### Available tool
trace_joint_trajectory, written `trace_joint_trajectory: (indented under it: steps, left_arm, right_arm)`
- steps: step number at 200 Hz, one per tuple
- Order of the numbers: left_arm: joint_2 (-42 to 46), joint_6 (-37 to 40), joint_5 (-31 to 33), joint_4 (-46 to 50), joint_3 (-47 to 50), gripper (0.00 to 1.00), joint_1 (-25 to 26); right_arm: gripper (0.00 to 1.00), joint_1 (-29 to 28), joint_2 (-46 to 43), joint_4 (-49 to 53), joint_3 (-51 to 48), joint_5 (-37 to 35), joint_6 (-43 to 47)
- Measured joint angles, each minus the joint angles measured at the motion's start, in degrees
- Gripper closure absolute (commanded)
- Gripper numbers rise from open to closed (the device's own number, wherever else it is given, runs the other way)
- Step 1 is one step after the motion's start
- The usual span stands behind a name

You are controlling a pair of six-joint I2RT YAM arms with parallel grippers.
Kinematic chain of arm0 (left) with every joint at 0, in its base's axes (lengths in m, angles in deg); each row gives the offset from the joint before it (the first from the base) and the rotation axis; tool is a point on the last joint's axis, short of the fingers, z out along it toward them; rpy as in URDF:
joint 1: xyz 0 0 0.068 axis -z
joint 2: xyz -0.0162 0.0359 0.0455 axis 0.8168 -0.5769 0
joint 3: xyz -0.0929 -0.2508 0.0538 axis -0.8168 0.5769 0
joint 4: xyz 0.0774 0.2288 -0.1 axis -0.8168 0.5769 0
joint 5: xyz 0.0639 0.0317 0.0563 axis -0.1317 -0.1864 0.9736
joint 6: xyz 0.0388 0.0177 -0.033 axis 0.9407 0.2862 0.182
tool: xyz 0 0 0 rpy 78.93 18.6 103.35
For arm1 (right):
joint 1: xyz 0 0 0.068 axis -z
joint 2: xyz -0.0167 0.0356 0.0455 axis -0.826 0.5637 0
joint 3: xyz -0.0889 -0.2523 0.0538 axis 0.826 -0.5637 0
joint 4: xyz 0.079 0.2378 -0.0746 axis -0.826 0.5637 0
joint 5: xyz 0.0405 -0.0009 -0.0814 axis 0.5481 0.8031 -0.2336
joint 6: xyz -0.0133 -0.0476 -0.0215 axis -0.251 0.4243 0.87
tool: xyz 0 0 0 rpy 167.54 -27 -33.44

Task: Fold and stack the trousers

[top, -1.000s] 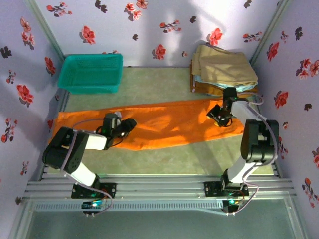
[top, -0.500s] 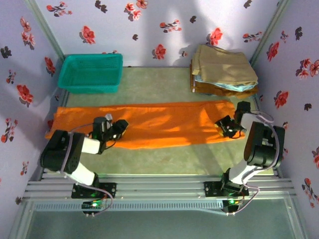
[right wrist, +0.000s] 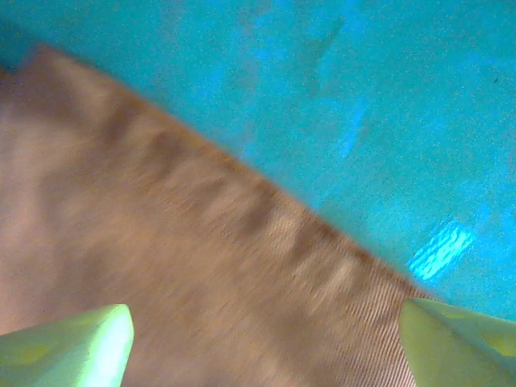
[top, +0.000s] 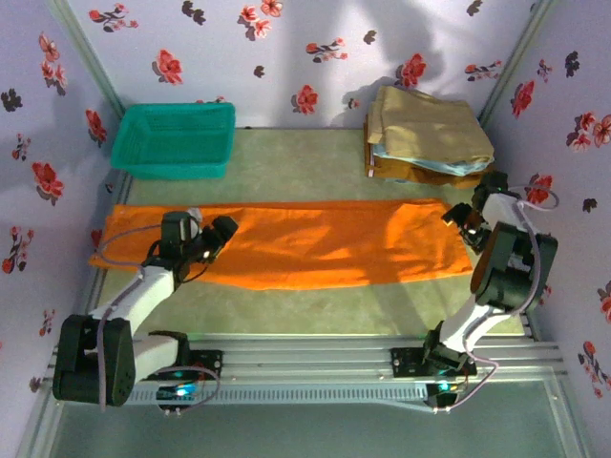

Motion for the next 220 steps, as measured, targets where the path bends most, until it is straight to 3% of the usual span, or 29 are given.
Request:
trace_joint_trajectory:
  steps: [20, 38, 69, 82, 124, 170, 197, 220]
  left_arm:
    - [0.0, 0.0, -0.3, 0.6, 0.2, 0.22, -0.2]
    - [0.0, 0.0, -0.6, 0.8, 0.3, 0.23, -0.5]
    - [0.0, 0.0, -1.0, 0.9, 0.9, 0.24, -1.2]
    - [0.0, 0.1, -1.2, 1.0, 1.0, 0.24, -1.5]
    - [1.6, 1.3, -1.4, 3.7, 1.0, 0.24, -2.1]
    - [5.0, 3.7, -1.4, 9.4, -0.8, 0.24, -2.4]
    - [5.2, 5.0, -1.4, 12.3, -2.3, 0.24, -3.3]
    - [5.1, 6.0, -1.4, 14.6, -2.9, 0.23, -5.2]
  right_arm:
    - [0.24, 0.0, 6.4, 1.7, 2.0, -0.7, 1.9]
    - [0.37, 0.0, 7.1, 1.9, 3.5, 0.2, 3.3]
    - [0.86, 0.1, 7.5, 1.8, 3.8, 4.0, 3.6]
    - [1.0, -0.1, 7.4, 1.1, 3.7, 5.3, 3.5]
    - [1.0, 1.0, 3.7, 0.9, 0.7, 5.7, 2.1]
    - [1.0, 1.1, -9.8, 5.3, -0.7, 5.2, 0.8]
    - [1.0, -7.6, -14.4, 7.6, 1.2, 3.5, 0.5]
    - [1.0, -19.8, -15.5, 8.4, 3.4, 1.7, -1.3]
